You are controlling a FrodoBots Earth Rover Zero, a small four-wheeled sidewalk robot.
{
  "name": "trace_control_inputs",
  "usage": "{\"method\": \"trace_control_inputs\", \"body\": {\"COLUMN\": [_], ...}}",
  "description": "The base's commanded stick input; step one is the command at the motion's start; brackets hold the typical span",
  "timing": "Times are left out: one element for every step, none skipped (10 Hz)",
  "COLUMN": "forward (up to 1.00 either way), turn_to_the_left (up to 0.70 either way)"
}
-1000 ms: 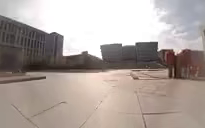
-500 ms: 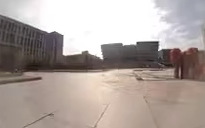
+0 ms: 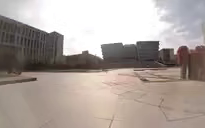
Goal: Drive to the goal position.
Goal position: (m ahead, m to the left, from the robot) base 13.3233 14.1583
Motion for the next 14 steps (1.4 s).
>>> {"method": "trace_control_inputs", "body": {"forward": [1.00,1.00,1.00,1.00,1.00,1.00,1.00,1.00,1.00,1.00,1.00,1.00,1.00,1.00], "turn_to_the_left": [0.00,0.00,0.15,0.34,0.40,0.40,0.40,0.40,0.40,0.40,0.40,0.40,0.40,0.33]}}
